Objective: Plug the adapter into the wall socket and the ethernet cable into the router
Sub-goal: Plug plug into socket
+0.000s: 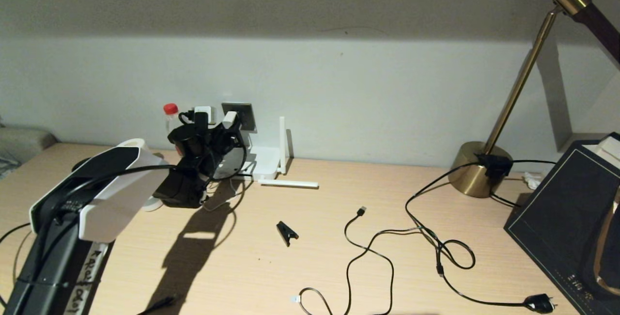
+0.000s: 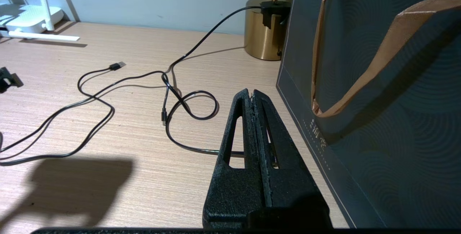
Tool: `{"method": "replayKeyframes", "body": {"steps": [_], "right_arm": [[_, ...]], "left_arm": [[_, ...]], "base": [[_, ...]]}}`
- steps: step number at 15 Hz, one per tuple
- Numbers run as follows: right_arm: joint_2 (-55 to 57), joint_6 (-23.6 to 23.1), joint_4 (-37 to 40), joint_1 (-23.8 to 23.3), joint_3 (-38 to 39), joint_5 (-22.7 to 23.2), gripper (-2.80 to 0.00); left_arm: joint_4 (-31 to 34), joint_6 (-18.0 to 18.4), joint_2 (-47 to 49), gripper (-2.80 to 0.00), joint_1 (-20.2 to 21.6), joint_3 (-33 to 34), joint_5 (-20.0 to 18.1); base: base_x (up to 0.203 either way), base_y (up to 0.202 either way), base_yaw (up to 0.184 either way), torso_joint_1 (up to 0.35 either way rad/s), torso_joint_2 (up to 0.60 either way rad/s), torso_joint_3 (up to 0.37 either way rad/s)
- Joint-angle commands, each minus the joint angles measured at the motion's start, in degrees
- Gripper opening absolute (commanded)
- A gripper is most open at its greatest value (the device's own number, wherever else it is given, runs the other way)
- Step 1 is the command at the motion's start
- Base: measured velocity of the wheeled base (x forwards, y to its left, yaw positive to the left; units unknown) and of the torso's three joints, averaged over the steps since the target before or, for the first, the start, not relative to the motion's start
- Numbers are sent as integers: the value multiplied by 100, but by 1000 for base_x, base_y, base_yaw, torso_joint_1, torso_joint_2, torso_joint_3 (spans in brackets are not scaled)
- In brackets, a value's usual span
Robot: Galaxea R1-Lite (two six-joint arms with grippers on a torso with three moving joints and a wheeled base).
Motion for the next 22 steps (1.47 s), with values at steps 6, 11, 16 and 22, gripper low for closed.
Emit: {"method": "replayKeyframes", "body": {"steps": [6, 11, 16, 22], "right_arm": [[9, -4, -4, 2, 202, 5, -280], [9, -4, -4, 2, 202, 5, -280], [9, -4, -4, 2, 202, 5, -280], [9, -4, -4, 2, 202, 5, -280]], "left_arm": [[-19, -3, 105, -280, 0, -82, -1], [26, -3, 115, -280, -9, -137, -1], [52, -3, 157, -280, -18, -225, 8], [52, -3, 61, -280, -9, -207, 17]], "base": [[0, 0, 0, 0, 0, 0], [0, 0, 0, 0, 0, 0], [0, 0, 0, 0, 0, 0], [0, 0, 0, 0, 0, 0]]}}
